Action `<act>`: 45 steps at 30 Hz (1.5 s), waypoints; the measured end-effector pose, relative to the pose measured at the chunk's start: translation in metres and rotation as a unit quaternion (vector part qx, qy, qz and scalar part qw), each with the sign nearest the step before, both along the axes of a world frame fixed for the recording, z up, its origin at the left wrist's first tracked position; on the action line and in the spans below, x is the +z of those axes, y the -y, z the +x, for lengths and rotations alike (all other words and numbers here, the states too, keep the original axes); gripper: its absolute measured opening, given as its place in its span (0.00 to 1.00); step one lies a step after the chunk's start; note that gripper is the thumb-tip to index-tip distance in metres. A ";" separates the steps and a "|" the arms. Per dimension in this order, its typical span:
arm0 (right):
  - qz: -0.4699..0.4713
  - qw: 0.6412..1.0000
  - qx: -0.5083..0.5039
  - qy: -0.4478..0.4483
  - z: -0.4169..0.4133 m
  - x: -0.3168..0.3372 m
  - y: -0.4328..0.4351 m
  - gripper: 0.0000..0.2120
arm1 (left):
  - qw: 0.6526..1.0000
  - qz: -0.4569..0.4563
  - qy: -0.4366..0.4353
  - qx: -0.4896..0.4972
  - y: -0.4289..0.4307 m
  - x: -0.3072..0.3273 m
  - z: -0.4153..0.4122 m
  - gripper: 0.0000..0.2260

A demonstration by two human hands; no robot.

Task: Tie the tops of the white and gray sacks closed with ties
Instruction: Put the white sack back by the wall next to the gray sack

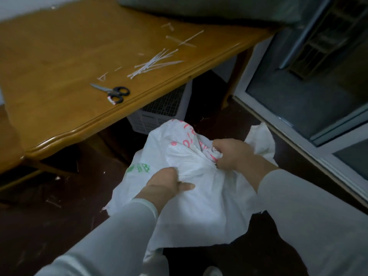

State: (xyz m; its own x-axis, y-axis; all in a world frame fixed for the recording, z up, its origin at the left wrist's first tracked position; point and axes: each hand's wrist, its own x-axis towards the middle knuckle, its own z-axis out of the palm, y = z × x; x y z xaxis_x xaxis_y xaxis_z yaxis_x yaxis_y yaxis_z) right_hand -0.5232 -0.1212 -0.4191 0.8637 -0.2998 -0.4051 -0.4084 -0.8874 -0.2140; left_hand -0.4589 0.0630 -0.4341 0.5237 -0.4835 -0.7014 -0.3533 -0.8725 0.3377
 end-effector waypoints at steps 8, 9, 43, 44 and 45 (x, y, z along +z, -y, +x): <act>-0.110 0.986 -0.086 0.092 -0.103 0.096 0.071 0.08 | 0.963 0.013 0.131 -0.236 0.092 0.099 -0.045 0.22; -0.125 0.982 -0.099 0.101 -0.114 0.115 0.077 0.09 | 0.956 0.000 0.151 -0.250 0.103 0.114 -0.052 0.19; -0.236 0.641 -0.094 0.724 0.050 0.667 -0.023 0.11 | 0.649 -0.166 0.739 -0.070 -0.018 0.714 0.065 0.08; -0.225 0.647 -0.090 0.723 0.070 0.667 -0.029 0.11 | 0.647 -0.161 0.742 -0.065 -0.027 0.715 0.077 0.07; -0.213 0.653 -0.086 0.722 0.093 0.667 -0.035 0.11 | 0.645 -0.150 0.747 -0.062 -0.037 0.714 0.093 0.09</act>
State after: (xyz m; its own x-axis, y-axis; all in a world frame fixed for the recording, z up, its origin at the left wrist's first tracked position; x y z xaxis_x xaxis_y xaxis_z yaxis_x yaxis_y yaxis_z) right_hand -0.4298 -0.0859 0.2480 0.1921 -0.2629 0.9455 -0.1553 -0.9594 -0.2353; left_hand -0.3661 0.1001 0.2800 0.4503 -0.5835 0.6758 -0.5415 -0.7803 -0.3129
